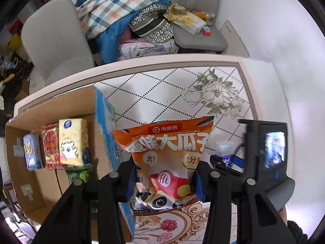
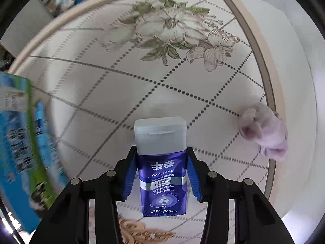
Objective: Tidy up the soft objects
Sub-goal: 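Carry both items into the box and open both tools to release them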
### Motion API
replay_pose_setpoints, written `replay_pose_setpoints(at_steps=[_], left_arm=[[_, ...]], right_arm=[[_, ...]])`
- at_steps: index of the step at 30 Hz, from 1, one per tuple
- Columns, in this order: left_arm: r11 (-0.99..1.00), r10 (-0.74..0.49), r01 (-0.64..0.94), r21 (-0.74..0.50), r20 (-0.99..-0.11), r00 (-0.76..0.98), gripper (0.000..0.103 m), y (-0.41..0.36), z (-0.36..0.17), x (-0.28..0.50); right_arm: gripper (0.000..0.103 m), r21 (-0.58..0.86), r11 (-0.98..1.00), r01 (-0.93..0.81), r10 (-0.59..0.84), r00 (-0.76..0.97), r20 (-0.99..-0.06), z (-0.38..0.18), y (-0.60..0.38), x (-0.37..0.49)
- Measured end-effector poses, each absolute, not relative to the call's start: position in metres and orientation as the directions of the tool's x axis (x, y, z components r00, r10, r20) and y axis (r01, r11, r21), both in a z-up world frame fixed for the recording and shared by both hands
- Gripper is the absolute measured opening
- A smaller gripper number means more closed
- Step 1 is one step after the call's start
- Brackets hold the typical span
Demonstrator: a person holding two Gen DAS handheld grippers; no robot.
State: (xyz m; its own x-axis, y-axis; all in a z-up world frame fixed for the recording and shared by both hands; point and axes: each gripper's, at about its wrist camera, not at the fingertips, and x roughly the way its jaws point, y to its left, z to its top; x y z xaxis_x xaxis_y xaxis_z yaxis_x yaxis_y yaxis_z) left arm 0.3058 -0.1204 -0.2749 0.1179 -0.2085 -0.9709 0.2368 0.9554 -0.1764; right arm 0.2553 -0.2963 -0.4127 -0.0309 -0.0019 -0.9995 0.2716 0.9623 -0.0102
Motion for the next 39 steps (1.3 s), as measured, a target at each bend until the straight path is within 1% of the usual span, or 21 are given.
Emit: replay_pose_setpoints(at_steps=[6, 11, 16, 19, 22, 27, 34, 39], left_arm=[[0.954, -0.254, 0.215, -0.211, -0.946, 0.2, 0.042, -0.083, -0.229, 0.28], [0.963, -0.243, 0.185, -0.197, -0.929, 0.28, 0.042, -0.032, -0.186, 0.263], [0.981, -0.169, 0.147, -0.126, -0.928, 0.332, 0.042, 0.027, -0.166, 0.253], [0.991, -0.121, 0.099, -0.093, -0.936, 0.329, 0.042, 0.067, -0.172, 0.255], [0.996, -0.085, 0.047, -0.074, -0.95, 0.3, 0.042, 0.104, -0.191, 0.261], [0.998, -0.047, -0.028, -0.054, -0.977, 0.21, 0.042, 0.159, -0.241, 0.28], [0.995, -0.052, -0.08, -0.061, -0.993, 0.109, 0.043, 0.192, -0.293, 0.298], [0.99, -0.097, -0.099, -0.098, -0.995, 0.012, 0.043, 0.202, -0.329, 0.302]], right_arm=[[0.048, 0.087, 0.971, 0.221, 0.052, 0.157, -0.986, -0.323, -0.281, 0.228], [0.048, 0.131, 0.983, 0.129, 0.088, 0.292, -0.952, -0.235, -0.25, 0.226], [0.048, 0.196, 0.98, 0.034, 0.171, 0.356, -0.919, -0.17, -0.199, 0.233], [0.048, 0.231, 0.973, -0.025, 0.225, 0.349, -0.91, -0.151, -0.151, 0.236], [0.048, 0.257, 0.965, -0.061, 0.263, 0.312, -0.913, -0.161, -0.097, 0.249], [0.048, 0.276, 0.96, -0.052, 0.281, 0.227, -0.933, -0.211, -0.017, 0.272], [0.048, 0.24, 0.97, -0.039, 0.242, 0.071, -0.968, -0.298, 0.049, 0.301], [0.048, 0.219, 0.974, -0.061, 0.217, -0.039, -0.975, -0.341, 0.071, 0.309]])
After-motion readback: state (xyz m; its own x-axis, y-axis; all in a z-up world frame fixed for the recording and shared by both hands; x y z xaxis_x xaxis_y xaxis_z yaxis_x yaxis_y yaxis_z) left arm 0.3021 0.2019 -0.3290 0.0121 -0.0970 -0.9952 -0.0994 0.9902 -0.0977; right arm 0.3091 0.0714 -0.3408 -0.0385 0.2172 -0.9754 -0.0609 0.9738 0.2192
